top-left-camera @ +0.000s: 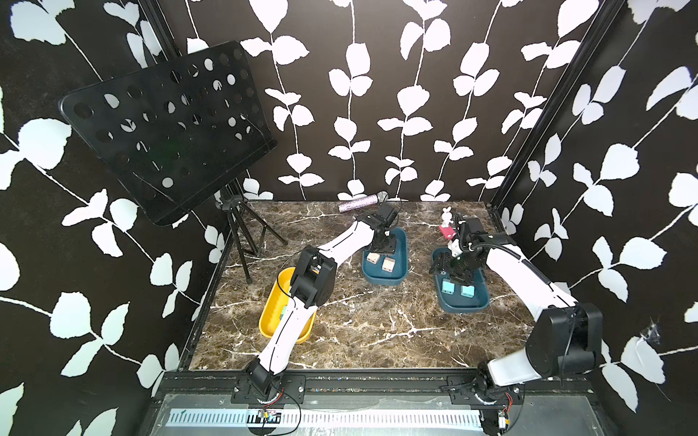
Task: Place the plugs by color into the storage box
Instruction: Place the plug in the storage box, then adjust the storage box at the center of the board.
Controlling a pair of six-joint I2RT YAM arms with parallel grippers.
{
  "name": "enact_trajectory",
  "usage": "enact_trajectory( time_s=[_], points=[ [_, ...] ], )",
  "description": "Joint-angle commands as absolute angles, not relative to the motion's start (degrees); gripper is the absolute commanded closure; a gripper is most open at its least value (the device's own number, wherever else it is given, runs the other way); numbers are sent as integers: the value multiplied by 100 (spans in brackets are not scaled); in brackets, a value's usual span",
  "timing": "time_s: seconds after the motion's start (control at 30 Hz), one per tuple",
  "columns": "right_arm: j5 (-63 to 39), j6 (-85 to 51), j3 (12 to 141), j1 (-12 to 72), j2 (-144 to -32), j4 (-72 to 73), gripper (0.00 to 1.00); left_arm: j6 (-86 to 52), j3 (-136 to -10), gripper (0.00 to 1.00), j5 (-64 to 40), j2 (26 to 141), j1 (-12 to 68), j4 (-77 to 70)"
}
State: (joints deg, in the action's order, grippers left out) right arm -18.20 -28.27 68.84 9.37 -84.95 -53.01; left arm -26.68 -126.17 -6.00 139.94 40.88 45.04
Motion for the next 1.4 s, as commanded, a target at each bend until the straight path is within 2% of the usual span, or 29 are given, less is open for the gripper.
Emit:
enact_trajectory(
  time_s=[0.0,0.13,0.3,0.47,0.63,0.73,0.97,1.17,1.37],
  points=[
    [-1778,-2762,6921,915,-8424,-5467,23,-2562,-12473,50,-375,14016,4212,4386],
    [-1792,-2768,6893,888,-8511,-5434,23,-2517,-12458,47,-300,14095,4207,4320],
    [-1812,-2762,6885,819,-8699,-5349,23,-2508,-12597,34,-343,14006,4210,4406],
    [-1816,-2681,7003,709,-8974,-5280,23,-2475,-12863,26,-137,13351,4200,4798],
    [-2084,-2734,7031,707,-9404,-4986,23,-2453,-12707,24,180,12463,4082,5331],
    [-2426,-2956,6921,733,-9545,-4564,28,-2458,-12017,24,375,11757,4052,5486],
    [-3033,-3616,6878,1212,-9857,-3614,38,-2621,-9492,25,361,9958,3546,5250],
    [-3213,-3861,7412,1810,-10342,-3371,39,-2686,-7799,25,-112,9016,3541,4862],
    [-3186,-3849,7797,1881,-10446,-3504,35,-2874,-6781,25,-131,8718,3551,4525]
  ],
)
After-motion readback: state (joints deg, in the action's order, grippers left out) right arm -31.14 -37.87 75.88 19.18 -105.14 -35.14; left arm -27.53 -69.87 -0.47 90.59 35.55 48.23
